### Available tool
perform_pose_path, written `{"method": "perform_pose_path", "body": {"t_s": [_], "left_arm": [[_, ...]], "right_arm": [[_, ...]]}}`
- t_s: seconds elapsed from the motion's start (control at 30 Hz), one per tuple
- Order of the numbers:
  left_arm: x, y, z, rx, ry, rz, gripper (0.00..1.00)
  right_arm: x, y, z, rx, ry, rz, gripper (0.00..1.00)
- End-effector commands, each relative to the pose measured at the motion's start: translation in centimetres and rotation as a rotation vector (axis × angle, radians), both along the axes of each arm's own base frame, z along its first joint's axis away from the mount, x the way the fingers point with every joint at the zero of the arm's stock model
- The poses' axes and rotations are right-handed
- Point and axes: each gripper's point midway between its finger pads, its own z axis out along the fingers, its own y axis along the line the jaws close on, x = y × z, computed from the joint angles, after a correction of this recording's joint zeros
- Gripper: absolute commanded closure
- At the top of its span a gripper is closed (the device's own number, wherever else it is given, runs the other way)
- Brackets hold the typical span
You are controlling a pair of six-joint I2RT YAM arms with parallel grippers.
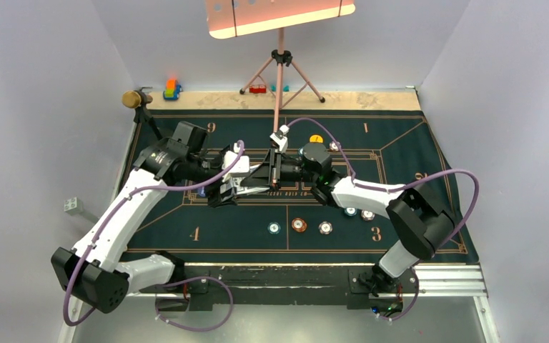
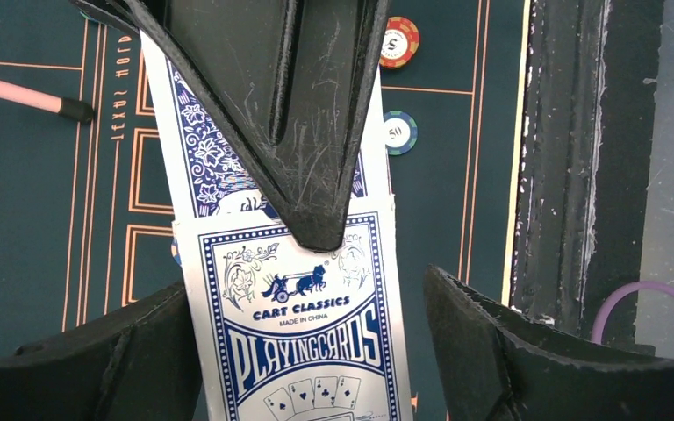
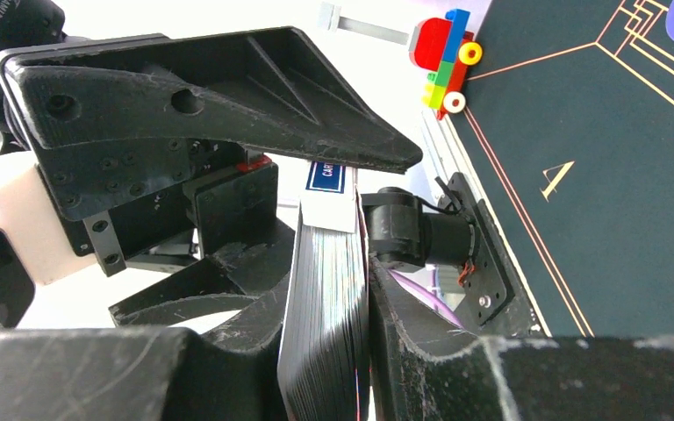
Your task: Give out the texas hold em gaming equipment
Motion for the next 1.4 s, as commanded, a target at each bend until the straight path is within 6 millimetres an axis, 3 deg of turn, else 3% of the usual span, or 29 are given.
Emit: {"method": "perform_pose_path", "body": {"t_s": [0.0, 0.07, 0.17, 0.2, 0.33, 0.57, 0.7, 0.9, 1.03, 1.2, 1.3, 1.37], "left_arm": [[0.0, -0.5, 1.3, -0.033, -0.029, -0.038, 0.14], [0.2, -0.3, 0.9, -0.02, -0.031, -0.029, 0.15], [0.7, 0.0, 0.6, 0.001, -0.044, -0.007, 0.01], [0.7, 0.1, 0.4, 0.011, -0.047, -0.009, 0.0], [1.5, 0.5, -0.5, 0.055, -0.085, 0.025, 0.0], [0.7, 0.8, -1.1, 0.064, -0.065, 0.006, 0.0], [0.4, 0.7, -1.3, 0.061, -0.055, -0.002, 0.06], [0.1, 0.8, -1.5, 0.063, -0.047, -0.003, 0.27], [0.0, 0.8, -1.3, 0.055, -0.043, 0.01, 0.57], [-0.5, 0.8, -1.2, 0.044, -0.007, 0.034, 0.86], [-1.0, 0.9, -1.4, 0.042, 0.026, 0.049, 0.98], [-1.4, 0.9, -1.7, 0.042, 0.045, 0.053, 1.0]], "right_arm": [[0.4, 0.6, 1.6, 0.027, -0.019, 0.005, 0.72], [0.4, 0.6, 1.5, 0.025, -0.016, 0.006, 0.72], [0.2, 0.7, 1.3, 0.022, -0.013, 0.01, 0.72], [0.2, 0.7, 1.3, 0.02, -0.01, 0.011, 0.72], [0.1, 0.8, 1.3, 0.019, -0.007, 0.011, 0.72], [0.0, 1.0, 1.3, 0.015, -0.006, 0.009, 0.72], [-0.1, 1.2, 1.3, 0.013, -0.006, 0.009, 0.72], [-0.4, 1.6, 1.2, 0.006, 0.0, 0.018, 0.72], [-0.4, 1.6, 1.0, -0.005, 0.0, 0.015, 0.72], [-0.5, 1.3, 0.4, -0.044, -0.012, 0.014, 0.69], [-0.6, 1.2, -0.2, -0.093, -0.019, 0.015, 0.62], [-0.4, 0.8, -0.4, -0.143, -0.048, 0.006, 0.47]]}}
